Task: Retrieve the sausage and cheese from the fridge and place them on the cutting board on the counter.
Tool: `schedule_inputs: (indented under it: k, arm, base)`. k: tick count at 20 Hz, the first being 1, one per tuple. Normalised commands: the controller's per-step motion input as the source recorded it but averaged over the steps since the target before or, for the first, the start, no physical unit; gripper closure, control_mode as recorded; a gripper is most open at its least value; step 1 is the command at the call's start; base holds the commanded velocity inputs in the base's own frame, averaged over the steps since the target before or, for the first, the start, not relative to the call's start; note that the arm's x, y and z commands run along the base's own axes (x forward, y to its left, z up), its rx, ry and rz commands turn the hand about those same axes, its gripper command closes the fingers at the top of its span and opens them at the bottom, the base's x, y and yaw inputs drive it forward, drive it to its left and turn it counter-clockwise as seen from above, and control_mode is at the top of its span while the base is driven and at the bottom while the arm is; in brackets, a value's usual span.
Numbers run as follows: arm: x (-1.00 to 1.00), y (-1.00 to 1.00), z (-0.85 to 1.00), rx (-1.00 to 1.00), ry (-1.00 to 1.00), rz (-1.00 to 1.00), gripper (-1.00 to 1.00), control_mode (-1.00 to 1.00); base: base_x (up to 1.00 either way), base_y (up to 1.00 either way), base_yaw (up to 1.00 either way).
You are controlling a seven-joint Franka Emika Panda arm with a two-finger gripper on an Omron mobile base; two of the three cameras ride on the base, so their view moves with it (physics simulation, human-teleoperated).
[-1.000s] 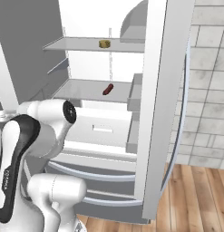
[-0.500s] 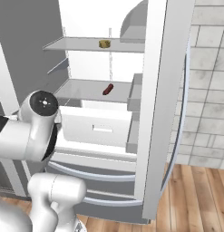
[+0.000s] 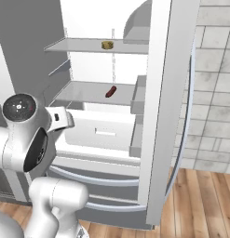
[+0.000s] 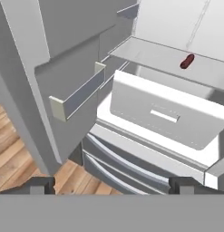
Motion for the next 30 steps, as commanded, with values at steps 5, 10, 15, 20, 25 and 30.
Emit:
schedule_inputs:
  k: [5, 10, 15, 20, 25, 30]
  arm:
    - [0.00, -0.29, 0.40, -0.04, 0.00, -0.17, -1.00, -1.00]
    - [-0.02, 0.00, 0.10, -0.02, -0.07, -0.24, -1.00, -1.00]
    - [-0.09, -0.17, 0.00, 0.00, -0.12, -0.24, -1.00, -1.00]
    - [-0.06, -0.22, 0.06, 0.00, -0.05, -0.12, -1.00, -1.00]
    - [0.02, -0.02, 0.10, 0.00, 0.00, -0.04, -1.00, -1.00]
    - [0.26, 0.00, 0.00, 0.00, 0.00, 0.04, -1.00, -1.00]
  base:
    - [0.00, 0.00, 0.00]
    - [0.00, 0.00, 0.00]
    - [0.00, 0.00, 0.00]
    - [0.00, 0.00, 0.00]
    - [0.00, 0.00, 0.00]
    - [0.00, 0.00, 0.00]
